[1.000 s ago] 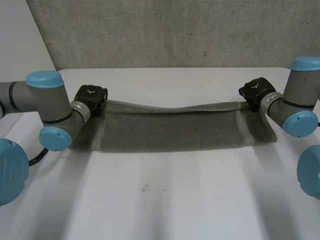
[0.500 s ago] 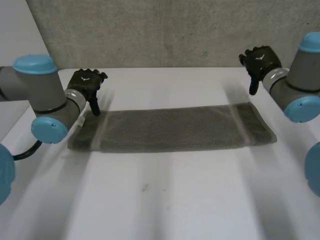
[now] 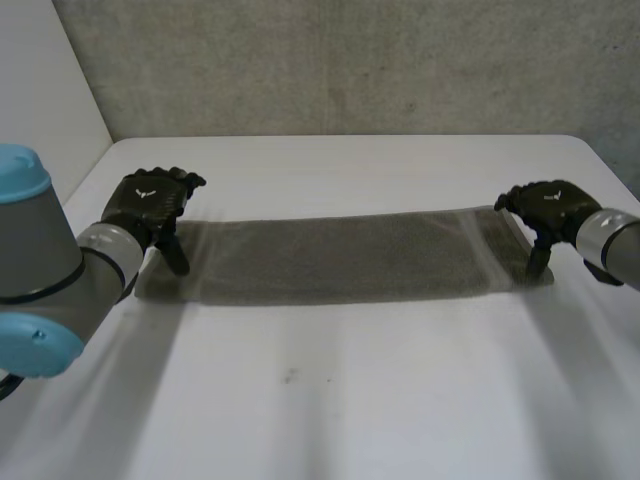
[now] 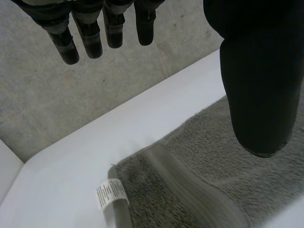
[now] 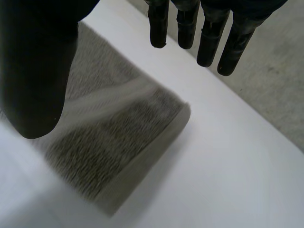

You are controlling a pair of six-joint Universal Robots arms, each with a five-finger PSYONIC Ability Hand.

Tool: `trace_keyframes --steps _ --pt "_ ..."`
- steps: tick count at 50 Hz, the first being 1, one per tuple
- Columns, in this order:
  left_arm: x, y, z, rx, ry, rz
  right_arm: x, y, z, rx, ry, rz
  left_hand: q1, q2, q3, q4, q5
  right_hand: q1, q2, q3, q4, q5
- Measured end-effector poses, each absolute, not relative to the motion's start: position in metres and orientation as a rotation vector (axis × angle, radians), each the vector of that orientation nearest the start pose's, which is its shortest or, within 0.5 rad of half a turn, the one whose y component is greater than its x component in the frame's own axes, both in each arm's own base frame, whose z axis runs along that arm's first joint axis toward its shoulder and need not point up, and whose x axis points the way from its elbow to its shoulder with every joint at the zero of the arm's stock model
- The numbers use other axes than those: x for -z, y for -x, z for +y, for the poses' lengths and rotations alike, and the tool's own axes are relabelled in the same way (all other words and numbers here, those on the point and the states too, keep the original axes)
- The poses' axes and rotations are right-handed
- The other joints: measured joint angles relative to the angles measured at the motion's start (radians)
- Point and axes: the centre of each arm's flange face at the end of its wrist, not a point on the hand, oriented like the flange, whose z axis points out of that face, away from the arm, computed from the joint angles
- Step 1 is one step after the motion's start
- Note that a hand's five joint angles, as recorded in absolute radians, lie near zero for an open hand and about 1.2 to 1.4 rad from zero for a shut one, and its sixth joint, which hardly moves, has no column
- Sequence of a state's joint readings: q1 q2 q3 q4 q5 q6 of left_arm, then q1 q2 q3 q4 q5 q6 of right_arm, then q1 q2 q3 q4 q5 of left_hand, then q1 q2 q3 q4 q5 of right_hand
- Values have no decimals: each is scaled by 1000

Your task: Fold the towel.

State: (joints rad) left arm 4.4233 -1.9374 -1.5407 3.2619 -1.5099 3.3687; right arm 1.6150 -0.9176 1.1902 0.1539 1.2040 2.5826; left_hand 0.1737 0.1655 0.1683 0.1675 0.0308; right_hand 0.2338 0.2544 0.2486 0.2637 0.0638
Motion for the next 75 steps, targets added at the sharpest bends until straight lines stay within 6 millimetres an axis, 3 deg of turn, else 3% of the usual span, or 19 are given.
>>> trace_keyframes --steps 11,18,20,22,23,30,35,42,49,55,57,60,62,65,66,70,75 --pt "-197 236 -291 2031 -714 2428 -130 -175 -389 1720 1153 2393 0 0 0 0 0 163 126 146 123 170" --pt "-195 236 -290 2027 -718 2431 -120 -175 -391 1704 1173 2399 0 0 0 0 0 335 305 318 297 333" --pt "-195 236 -290 2027 -718 2430 -119 -174 -392 1703 1173 2402 0 0 0 0 0 547 518 505 486 532" --pt "-195 236 -291 2028 -718 2430 -119 -174 -393 1707 1171 2405 0 0 0 0 0 937 929 900 887 934" --pt "-195 236 -291 2028 -718 2429 -119 -174 -393 1708 1170 2406 0 0 0 0 0 1000 997 971 961 1003" --pt "-195 236 -291 2029 -717 2429 -127 -161 -396 1737 1138 2442 0 0 0 0 0 1082 1072 1069 1077 1099" --pt "-194 235 -291 2027 -716 2430 -138 -132 -399 1772 1101 2505 0 0 0 0 0 1082 1072 1069 1077 1099" --pt "-194 235 -291 2027 -715 2430 -161 -77 -406 1882 1173 2616 0 0 0 -1 0 1085 1072 1069 1077 1099" --pt "-194 235 -291 2026 -715 2431 -187 -63 -414 2010 1233 2608 0 0 0 -1 0 1085 1072 1069 1077 1099" --pt "-194 234 -290 2023 -713 2433 -216 -99 -414 2110 1265 2464 0 0 0 -1 0 1087 1072 1069 1077 1101" --pt "-194 234 -290 2024 -710 2432 -224 -121 -412 2133 1284 2387 0 0 0 -1 0 1089 1072 1076 1078 1101" --pt "-196 232 -291 2029 -701 2426 -235 -169 -402 2157 1328 2234 0 0 0 -1 0 1090 1073 1083 1078 1101" --pt "-197 231 -291 2032 -698 2423 -238 -188 -398 2162 1346 2179 0 0 0 -1 0 1090 1073 1083 1078 1101" --pt "-200 230 -292 2040 -689 2415 -243 -247 -379 2171 1408 2024 0 0 0 -1 0 1091 1073 1083 1078 1101" --pt "-201 229 -292 2043 -687 2413 -243 -256 -375 2169 1417 2004 0 0 0 -1 0 1091 1073 1083 1078 1101" --pt "-204 227 -293 2055 -674 2401 -239 -329 -342 2159 1494 1827 0 0 0 -1 0 1091 1073 1083 1078 1101" --pt "-207 224 -294 2061 -660 2393 -222 -391 -303 2113 1565 1666 0 0 0 -1 0 1091 1073 1083 1078 1101"
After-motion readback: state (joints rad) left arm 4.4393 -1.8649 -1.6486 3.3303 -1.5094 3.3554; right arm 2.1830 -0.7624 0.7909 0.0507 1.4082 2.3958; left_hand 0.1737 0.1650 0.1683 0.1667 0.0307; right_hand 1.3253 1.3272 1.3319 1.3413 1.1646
